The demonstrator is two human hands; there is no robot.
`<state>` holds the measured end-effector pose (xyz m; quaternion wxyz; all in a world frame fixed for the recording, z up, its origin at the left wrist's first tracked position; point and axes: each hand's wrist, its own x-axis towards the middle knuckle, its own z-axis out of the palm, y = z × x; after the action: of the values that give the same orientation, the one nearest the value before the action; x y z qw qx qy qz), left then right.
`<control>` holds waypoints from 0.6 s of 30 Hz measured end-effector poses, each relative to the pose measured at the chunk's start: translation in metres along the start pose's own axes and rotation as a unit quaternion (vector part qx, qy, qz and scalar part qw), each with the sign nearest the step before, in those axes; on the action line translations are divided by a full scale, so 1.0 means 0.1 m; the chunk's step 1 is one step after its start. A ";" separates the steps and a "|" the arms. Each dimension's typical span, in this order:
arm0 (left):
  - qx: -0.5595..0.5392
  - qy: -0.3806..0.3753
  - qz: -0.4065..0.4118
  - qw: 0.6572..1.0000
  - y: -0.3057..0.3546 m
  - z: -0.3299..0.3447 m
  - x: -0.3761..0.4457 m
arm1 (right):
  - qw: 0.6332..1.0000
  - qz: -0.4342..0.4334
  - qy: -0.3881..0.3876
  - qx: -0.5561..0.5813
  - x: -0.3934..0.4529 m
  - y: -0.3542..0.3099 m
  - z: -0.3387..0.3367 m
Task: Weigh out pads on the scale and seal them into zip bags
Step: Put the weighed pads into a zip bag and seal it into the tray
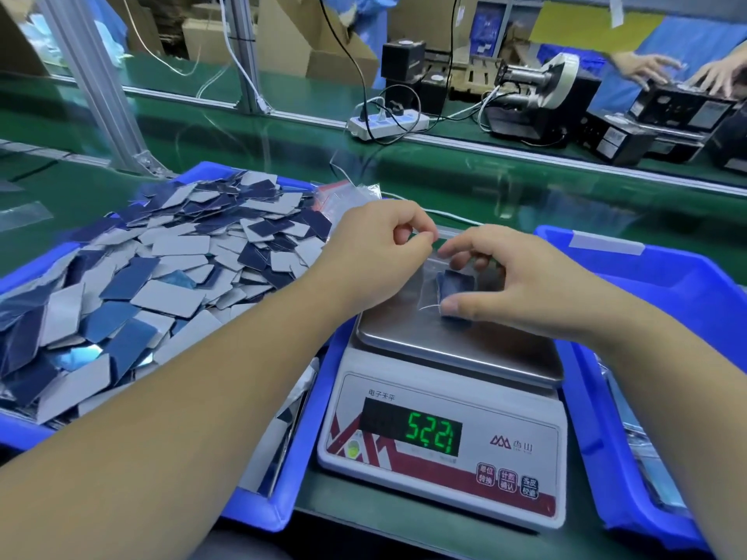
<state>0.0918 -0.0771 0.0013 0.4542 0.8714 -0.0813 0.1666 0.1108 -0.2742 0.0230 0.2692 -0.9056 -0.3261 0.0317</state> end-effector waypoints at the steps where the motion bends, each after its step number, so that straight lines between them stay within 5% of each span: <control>1: -0.012 0.006 0.007 1.000 0.01 0.00 0.00 | 1.000 -0.007 -0.017 -0.014 0.00 -0.01 0.00; 8: -0.036 0.031 0.058 0.997 0.00 0.03 0.00 | 0.994 -0.022 -0.054 -0.089 0.00 0.01 0.00; 18: -0.019 0.016 0.061 0.998 -0.05 0.03 -0.03 | 0.997 -0.038 0.016 -0.073 0.02 0.11 0.01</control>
<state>0.0915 -0.0766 -0.0053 0.4607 0.8533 -0.1301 0.2065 0.1187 -0.2796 0.0166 0.2089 -0.9102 -0.3574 -0.0168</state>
